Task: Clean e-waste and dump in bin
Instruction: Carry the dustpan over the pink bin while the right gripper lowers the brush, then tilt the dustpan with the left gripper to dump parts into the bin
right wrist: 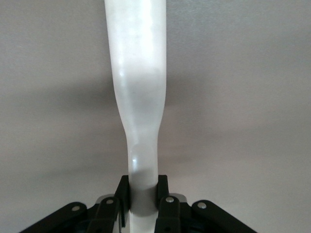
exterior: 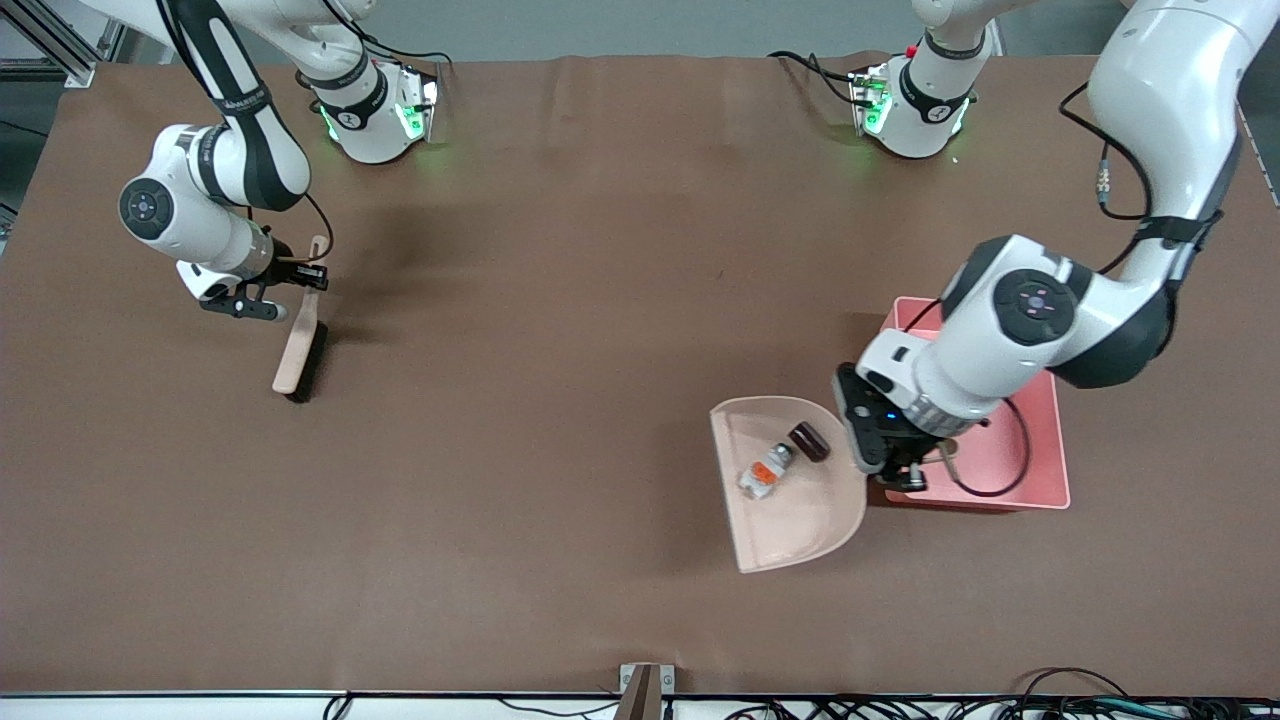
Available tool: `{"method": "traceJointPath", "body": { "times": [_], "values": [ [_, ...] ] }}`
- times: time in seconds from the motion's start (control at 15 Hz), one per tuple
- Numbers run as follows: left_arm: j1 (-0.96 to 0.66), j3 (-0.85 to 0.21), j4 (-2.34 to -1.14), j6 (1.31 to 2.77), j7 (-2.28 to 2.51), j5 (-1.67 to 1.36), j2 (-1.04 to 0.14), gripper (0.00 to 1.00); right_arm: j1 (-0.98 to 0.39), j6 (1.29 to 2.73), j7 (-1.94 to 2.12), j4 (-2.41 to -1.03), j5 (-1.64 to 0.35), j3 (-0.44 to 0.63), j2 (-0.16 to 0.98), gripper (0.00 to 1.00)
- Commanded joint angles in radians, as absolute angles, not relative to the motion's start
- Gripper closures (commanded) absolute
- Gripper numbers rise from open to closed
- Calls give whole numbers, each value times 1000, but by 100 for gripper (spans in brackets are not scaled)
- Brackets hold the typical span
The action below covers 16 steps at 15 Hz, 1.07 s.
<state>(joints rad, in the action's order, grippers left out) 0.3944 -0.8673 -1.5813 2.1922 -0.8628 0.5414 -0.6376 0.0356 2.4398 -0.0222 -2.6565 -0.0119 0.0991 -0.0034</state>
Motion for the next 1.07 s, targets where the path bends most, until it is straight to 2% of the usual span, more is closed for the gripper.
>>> {"method": "traceJointPath", "body": {
  "times": [0.0,0.13,0.33,0.4,0.6,0.8,1.0],
  "values": [
    [420,-814,-1598,2163,-932,435,-549,100,66,2451,-9,-2695,14,81,-51,92],
    [420,-729,-1600,2157,-1081,315,-525,100,90,2453,-14,-2689,14,80,-48,31],
    [388,-565,-1600,2109,-1311,203,-463,100,98,2448,-11,-2662,14,80,-48,6],
    [382,-520,-1601,2083,-1368,186,-445,100,98,2448,-12,-2649,12,80,-49,0],
    [348,-399,-1617,2048,-1518,186,-410,100,95,2395,-18,-2587,11,78,-61,0],
    [252,-234,-1637,2059,-1635,204,-382,100,95,2211,-15,-2426,11,78,-66,0],
    [219,-175,-1686,2063,-1635,294,-350,100,95,2027,-9,-2268,12,78,-74,0]
  ]
}}
